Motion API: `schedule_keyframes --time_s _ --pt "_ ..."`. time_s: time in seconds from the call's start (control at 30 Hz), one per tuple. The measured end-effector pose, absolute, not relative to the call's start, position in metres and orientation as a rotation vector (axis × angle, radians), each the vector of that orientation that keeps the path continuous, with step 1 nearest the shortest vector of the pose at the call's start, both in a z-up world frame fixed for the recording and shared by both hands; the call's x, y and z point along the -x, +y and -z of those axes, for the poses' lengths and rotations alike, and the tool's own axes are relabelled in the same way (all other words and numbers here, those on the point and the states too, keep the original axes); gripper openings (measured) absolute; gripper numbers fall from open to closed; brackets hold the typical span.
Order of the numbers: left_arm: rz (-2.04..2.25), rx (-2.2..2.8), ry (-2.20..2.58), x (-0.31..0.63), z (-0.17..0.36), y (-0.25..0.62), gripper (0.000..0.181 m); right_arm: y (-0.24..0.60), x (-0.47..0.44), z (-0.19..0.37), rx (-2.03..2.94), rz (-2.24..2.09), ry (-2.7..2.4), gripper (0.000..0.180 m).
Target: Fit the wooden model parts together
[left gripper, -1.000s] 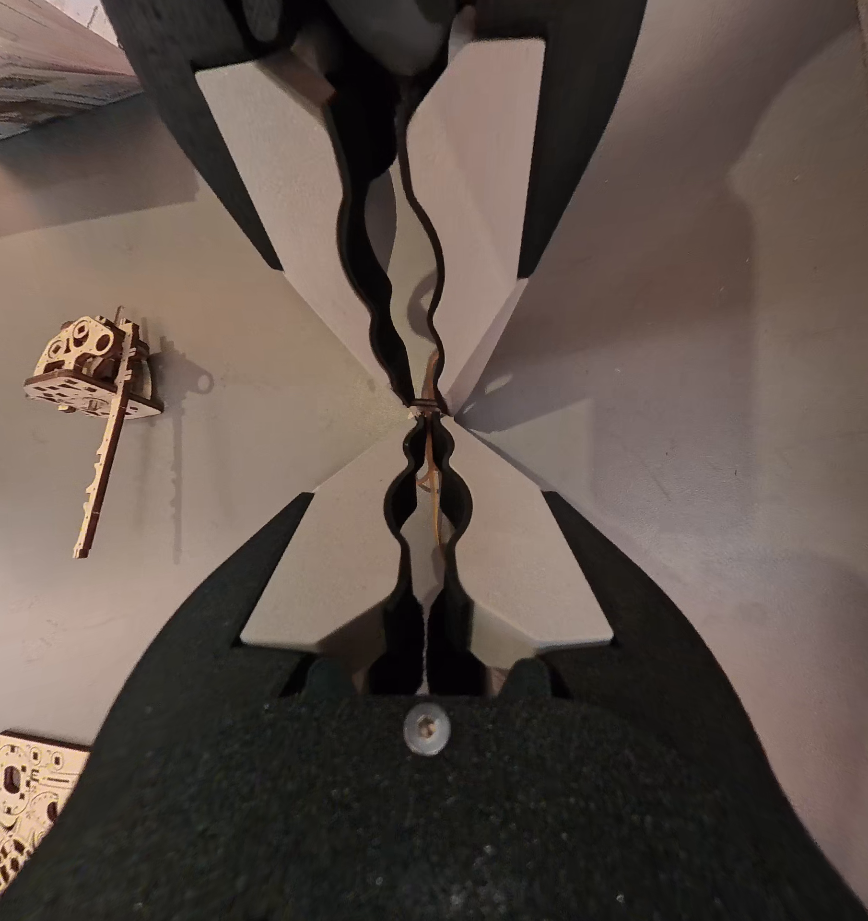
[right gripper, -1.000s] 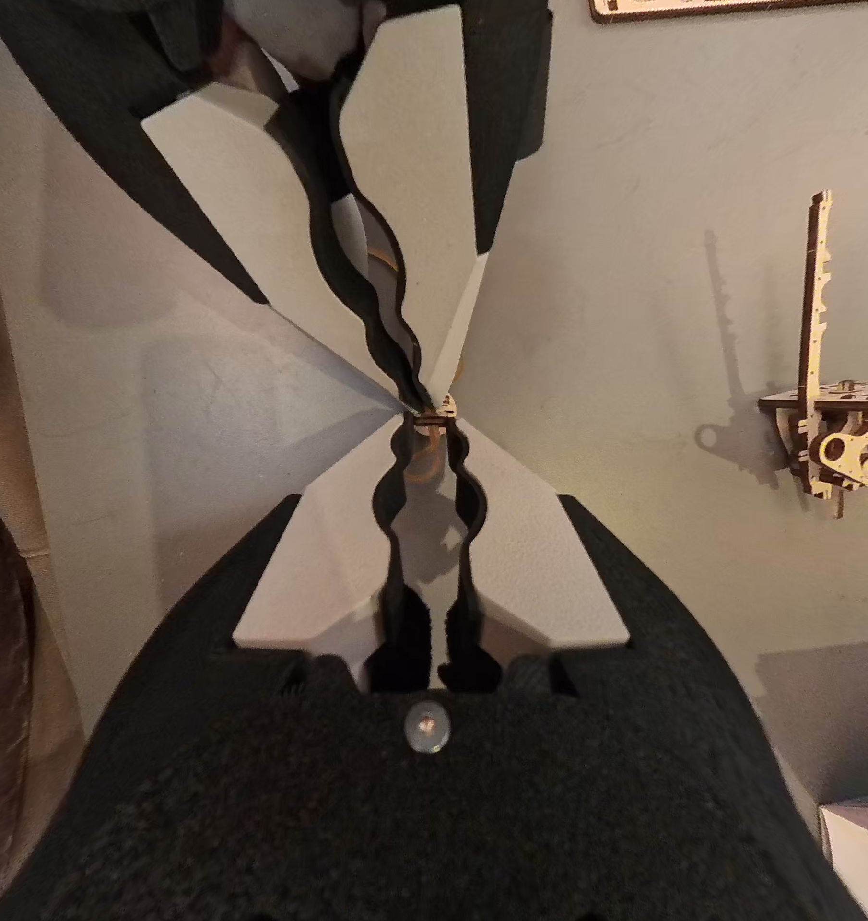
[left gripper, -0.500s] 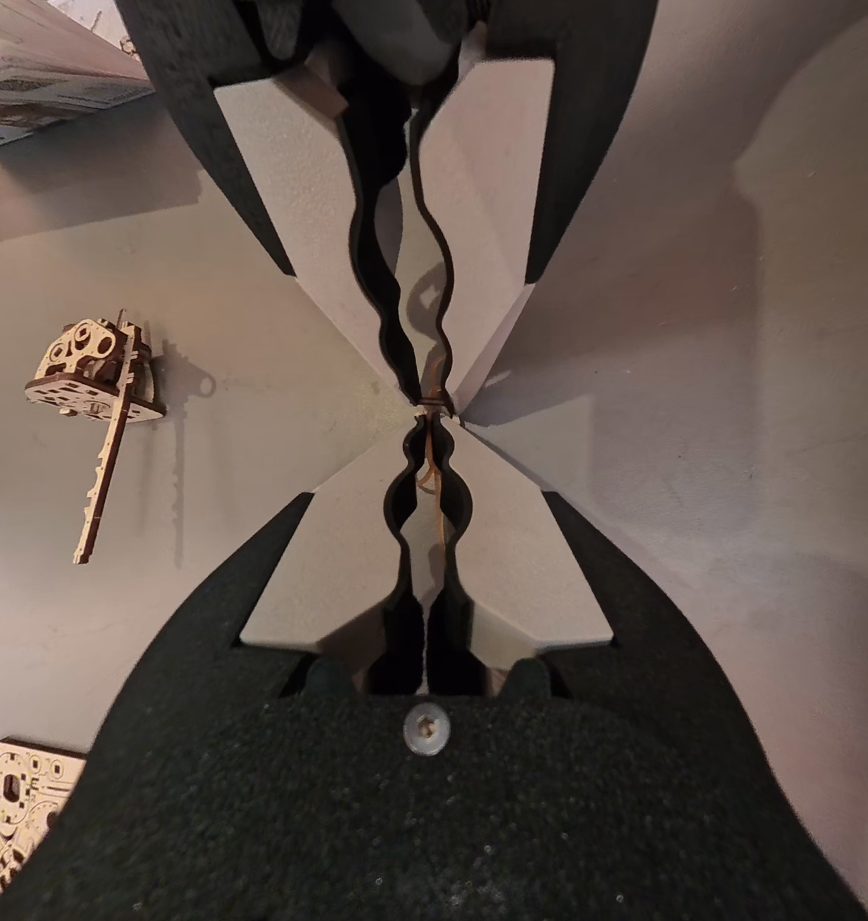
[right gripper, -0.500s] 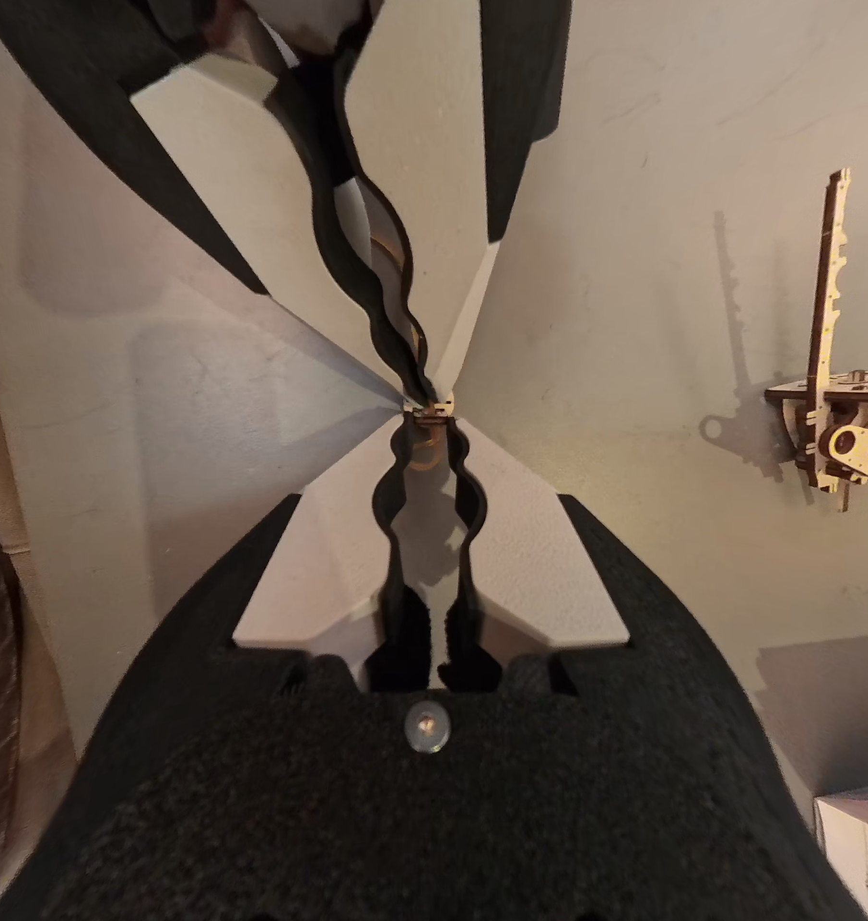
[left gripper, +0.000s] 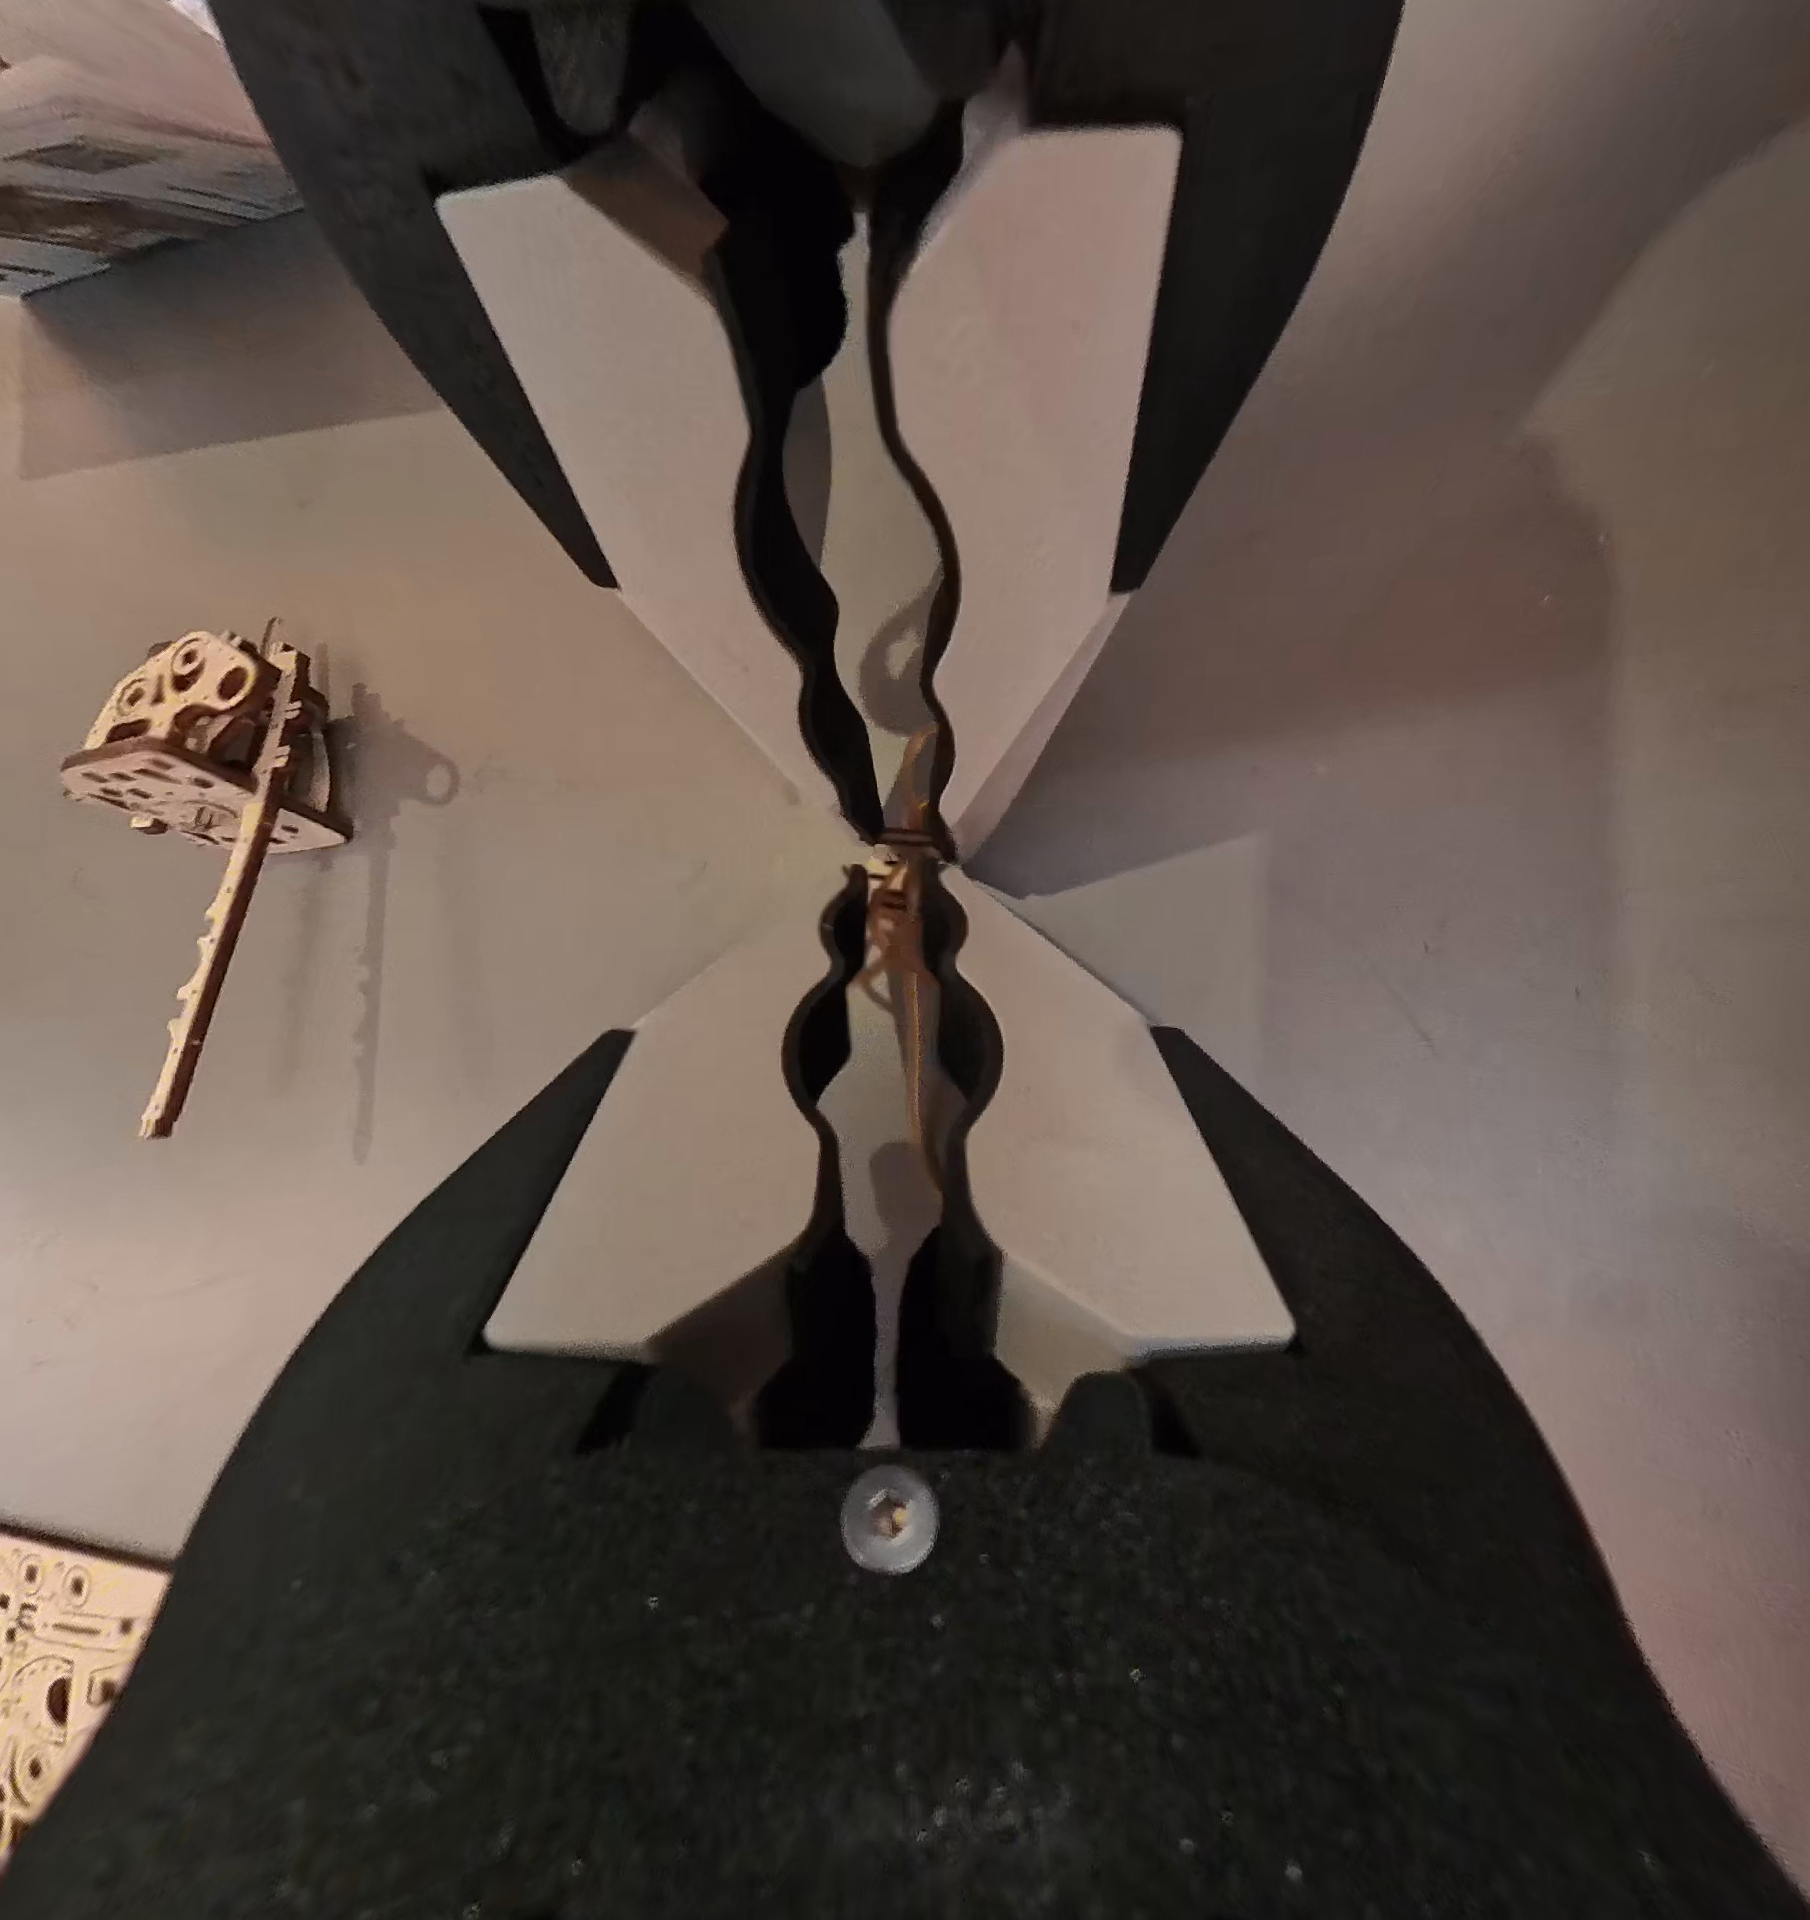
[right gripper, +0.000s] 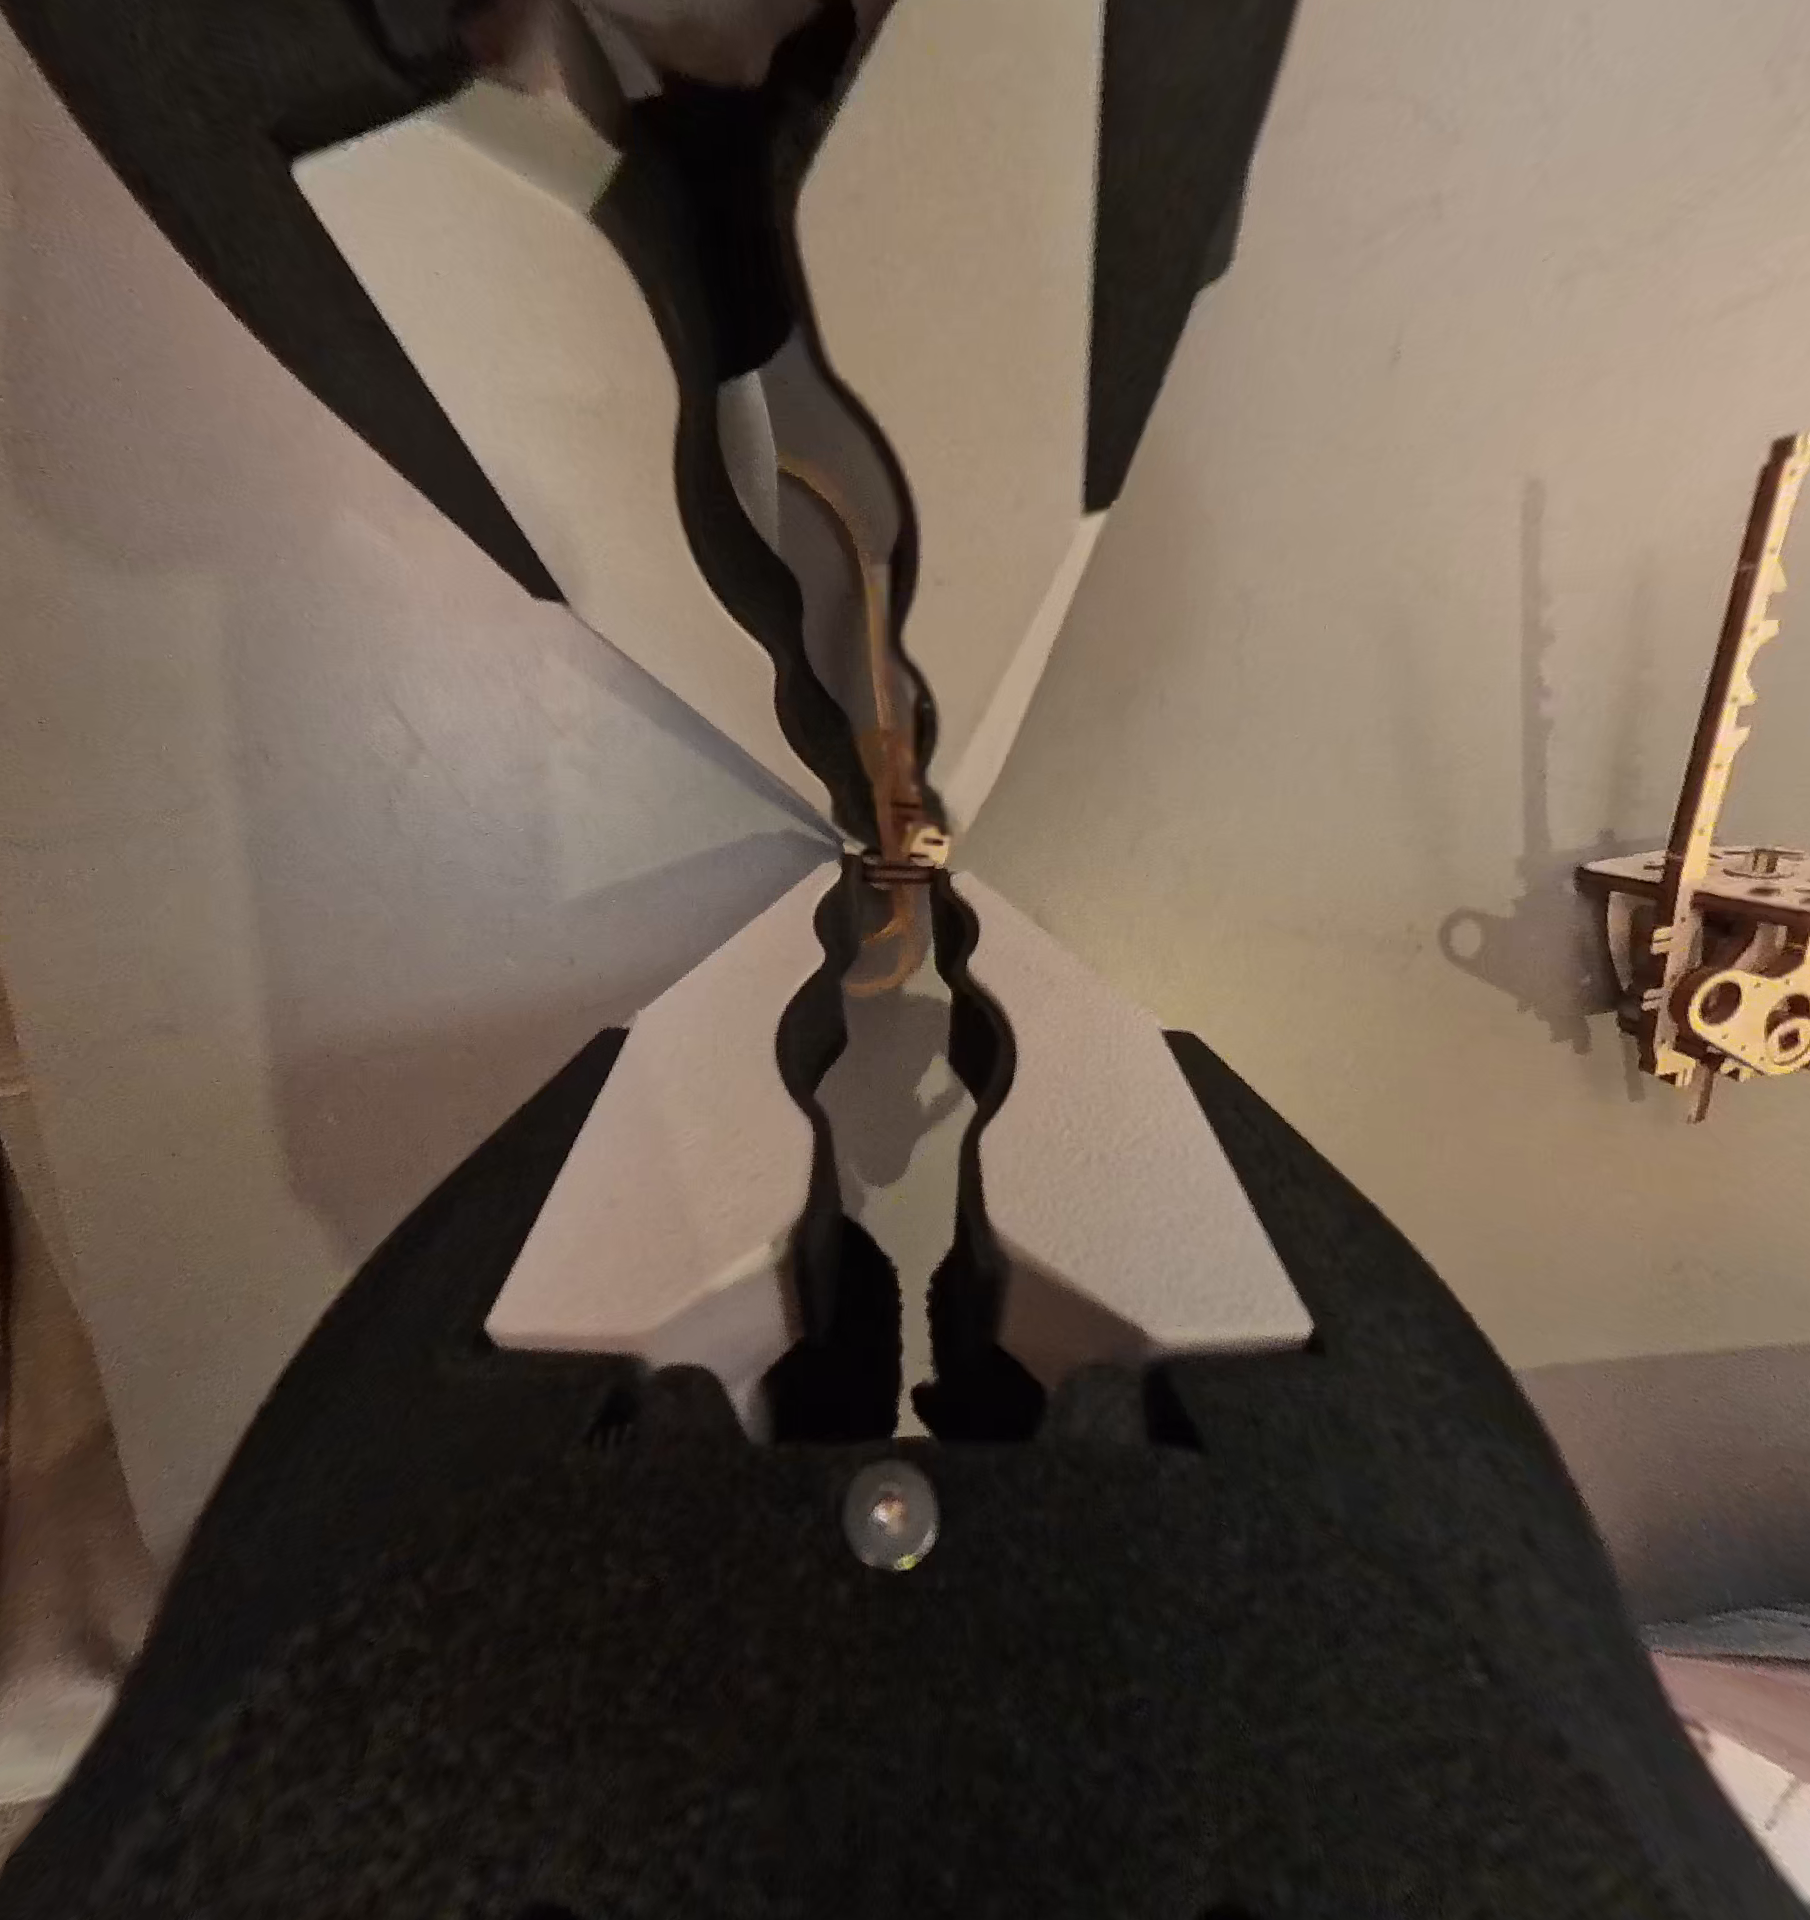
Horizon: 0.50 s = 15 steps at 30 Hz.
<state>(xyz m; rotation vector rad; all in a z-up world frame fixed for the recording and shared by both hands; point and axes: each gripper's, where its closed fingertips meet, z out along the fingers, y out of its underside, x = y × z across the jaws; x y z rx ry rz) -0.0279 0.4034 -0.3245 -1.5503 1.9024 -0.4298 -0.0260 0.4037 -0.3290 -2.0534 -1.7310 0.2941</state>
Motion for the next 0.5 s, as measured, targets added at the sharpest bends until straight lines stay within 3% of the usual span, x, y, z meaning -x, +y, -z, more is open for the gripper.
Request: schedule_keyframes --time_s 0.13,0.5 --pt "0.476 1.574 1.886 0.0303 0.3248 0.404 0.021 0.4037 0.026 0.3291 2.064 -0.286 -1.759 0.013" --pt "0.572 1.58 1.846 0.0296 0.3274 0.4015 0.014 0.4034 0.027 0.3295 2.131 -0.261 -1.774 0.013"
